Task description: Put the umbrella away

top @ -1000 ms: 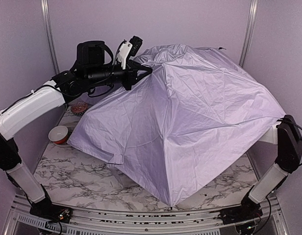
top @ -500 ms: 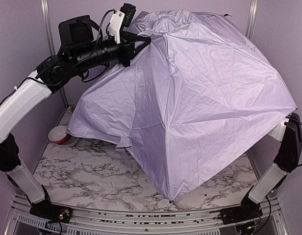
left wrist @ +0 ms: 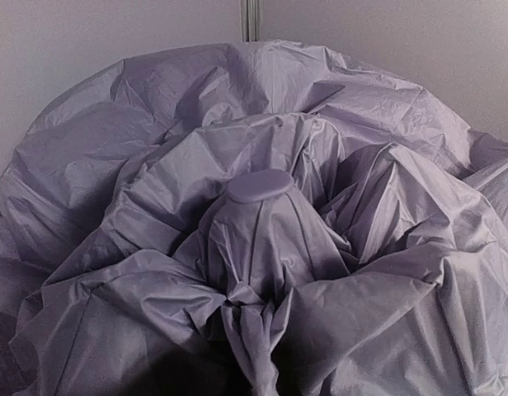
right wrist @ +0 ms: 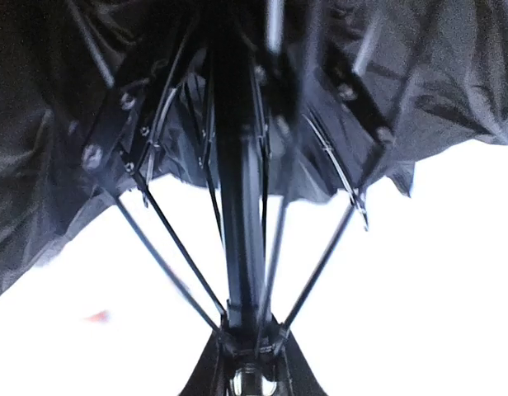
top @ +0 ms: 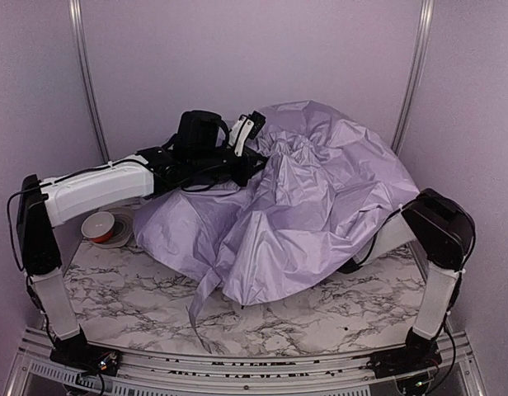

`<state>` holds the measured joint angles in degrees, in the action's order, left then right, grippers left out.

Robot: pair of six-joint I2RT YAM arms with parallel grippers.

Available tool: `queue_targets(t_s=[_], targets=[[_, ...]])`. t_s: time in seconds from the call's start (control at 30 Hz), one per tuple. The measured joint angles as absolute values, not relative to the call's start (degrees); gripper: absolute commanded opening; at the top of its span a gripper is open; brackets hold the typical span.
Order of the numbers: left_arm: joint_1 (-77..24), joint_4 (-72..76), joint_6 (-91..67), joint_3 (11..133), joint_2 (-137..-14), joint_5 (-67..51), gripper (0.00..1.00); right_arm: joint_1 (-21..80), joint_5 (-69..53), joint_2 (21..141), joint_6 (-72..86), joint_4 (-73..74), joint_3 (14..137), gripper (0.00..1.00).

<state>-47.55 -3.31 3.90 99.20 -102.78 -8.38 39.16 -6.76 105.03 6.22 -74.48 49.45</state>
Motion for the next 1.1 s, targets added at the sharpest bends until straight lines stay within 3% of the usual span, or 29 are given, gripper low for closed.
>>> queue_targets(t_s=[0.17,0.3,0.57,0.97,1.1], targets=[[-46.94,8.25,1.91,83.77,-106.32,-11.60,0.00,39.31,-4.93,110.06,5.26,-70.48,41.60,0.06],[-47.00,11.53,1.87,79.50,-103.53,-11.68,0.00,40.10,-5.72,108.95,3.92,-68.97,41.60,0.11],[-47.75,13.72,1.06,78.19,-103.39,-10.96,0.00,40.29,-6.24,105.97,2.59,-64.79,40.86,0.46],[-42.26,13.93,-2.61,73.60,-99.24,-9.52,0.00,40.29,-11.09,81.80,1.43,-42.61,33.91,0.73],[-38.41,15.11,-5.65,71.55,-98.37,-10.11,0.00,38.76,-14.13,74.59,0.84,-32.32,33.80,0.74]])
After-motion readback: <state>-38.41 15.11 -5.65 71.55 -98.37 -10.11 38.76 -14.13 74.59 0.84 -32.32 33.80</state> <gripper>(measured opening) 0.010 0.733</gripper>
